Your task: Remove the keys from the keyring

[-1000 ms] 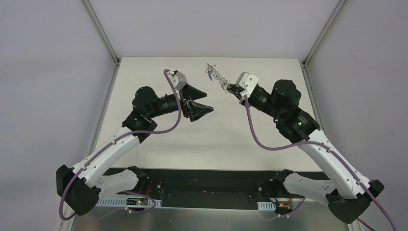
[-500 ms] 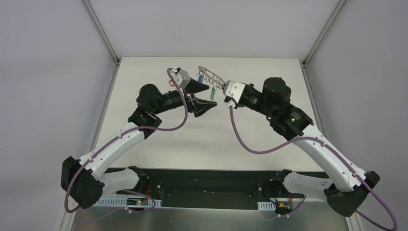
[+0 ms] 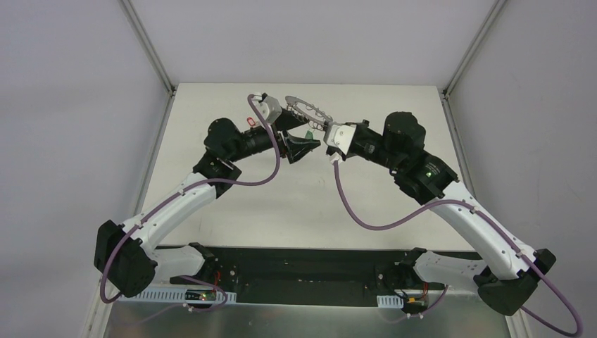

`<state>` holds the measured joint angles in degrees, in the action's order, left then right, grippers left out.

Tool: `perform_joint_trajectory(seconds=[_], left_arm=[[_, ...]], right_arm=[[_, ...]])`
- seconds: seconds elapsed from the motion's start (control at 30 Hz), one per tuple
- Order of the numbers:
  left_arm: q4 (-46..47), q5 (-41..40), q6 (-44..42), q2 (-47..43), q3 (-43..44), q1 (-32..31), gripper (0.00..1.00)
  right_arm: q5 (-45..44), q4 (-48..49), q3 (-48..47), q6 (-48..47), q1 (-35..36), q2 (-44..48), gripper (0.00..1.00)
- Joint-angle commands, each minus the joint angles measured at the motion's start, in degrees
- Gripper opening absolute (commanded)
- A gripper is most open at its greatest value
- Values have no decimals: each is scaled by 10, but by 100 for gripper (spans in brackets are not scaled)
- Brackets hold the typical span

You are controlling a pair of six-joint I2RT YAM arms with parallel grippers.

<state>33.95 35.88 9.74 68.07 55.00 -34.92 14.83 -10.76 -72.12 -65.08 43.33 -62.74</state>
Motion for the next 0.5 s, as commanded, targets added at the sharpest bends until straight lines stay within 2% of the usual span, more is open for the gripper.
perform_joint_trajectory(seconds=[0.0, 0.23, 0.47], left_arm=[[44, 3, -6, 2, 25, -4, 73], [50, 9, 0, 15, 28, -4, 69], [51, 9, 3, 17, 17, -4, 69]], right_arm=[[23, 36, -33, -14, 6, 11, 0], [30, 36, -35, -13, 10, 8, 0], [26, 35, -39, -13, 11, 7, 0]])
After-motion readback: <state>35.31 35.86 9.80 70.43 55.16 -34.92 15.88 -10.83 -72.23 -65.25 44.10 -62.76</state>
